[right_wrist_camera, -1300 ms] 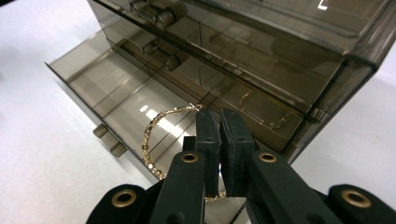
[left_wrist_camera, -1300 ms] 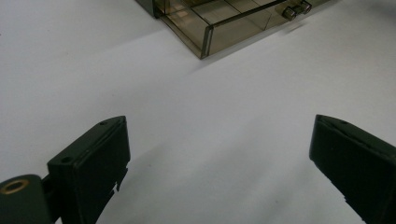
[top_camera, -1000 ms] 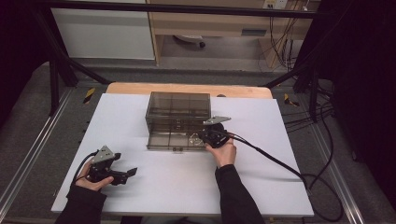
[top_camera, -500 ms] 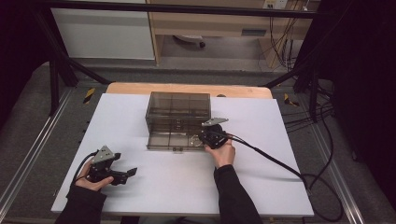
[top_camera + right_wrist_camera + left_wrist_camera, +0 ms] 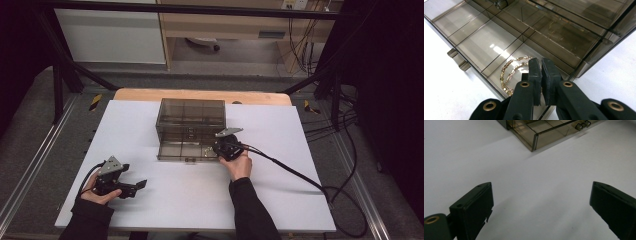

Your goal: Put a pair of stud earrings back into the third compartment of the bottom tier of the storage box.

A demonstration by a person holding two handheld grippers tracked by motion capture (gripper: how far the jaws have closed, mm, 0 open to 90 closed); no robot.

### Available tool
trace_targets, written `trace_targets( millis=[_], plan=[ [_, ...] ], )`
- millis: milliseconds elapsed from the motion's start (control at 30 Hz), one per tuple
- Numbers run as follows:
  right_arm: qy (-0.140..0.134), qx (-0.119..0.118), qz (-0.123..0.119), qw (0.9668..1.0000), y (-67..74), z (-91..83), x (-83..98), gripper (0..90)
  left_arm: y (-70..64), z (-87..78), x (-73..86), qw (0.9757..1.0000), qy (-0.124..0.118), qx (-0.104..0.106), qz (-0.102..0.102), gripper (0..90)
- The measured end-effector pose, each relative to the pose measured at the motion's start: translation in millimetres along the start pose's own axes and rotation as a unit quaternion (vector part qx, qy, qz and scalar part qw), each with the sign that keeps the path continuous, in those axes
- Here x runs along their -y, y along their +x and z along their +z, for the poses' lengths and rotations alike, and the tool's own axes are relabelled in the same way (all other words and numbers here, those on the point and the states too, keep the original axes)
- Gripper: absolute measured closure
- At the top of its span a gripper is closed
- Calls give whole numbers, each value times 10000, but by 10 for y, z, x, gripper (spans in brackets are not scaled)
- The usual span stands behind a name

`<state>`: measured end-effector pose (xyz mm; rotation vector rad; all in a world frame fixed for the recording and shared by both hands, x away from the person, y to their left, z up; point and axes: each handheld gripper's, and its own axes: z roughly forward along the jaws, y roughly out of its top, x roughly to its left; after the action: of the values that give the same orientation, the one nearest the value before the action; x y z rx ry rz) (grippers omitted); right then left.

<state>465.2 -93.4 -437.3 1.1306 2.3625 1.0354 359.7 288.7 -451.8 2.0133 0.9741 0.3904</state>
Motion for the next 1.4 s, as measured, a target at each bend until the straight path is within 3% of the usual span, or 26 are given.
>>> trace_targets(
  millis=[300,567,767,1100,1400],
  plan=[
    [-268,-30,-19,9996,14,-127,-33,770,0,-1,0,10000,-1,1,-2,51],
    [-542,-203,69,9983,49,-394,-79,517,-2,2,0,10000,4,7,4,51],
    [-492,-121,-58,9987,47,-537,-70,308,-1,1,0,10000,4,4,-1,51],
    [-727,-238,128,9970,-119,-747,92,176,-4,9,1,10000,22,19,8,51],
    [-635,-295,302,9971,-262,-934,306,75,-5,13,3,10000,29,23,4,51]
  ],
)
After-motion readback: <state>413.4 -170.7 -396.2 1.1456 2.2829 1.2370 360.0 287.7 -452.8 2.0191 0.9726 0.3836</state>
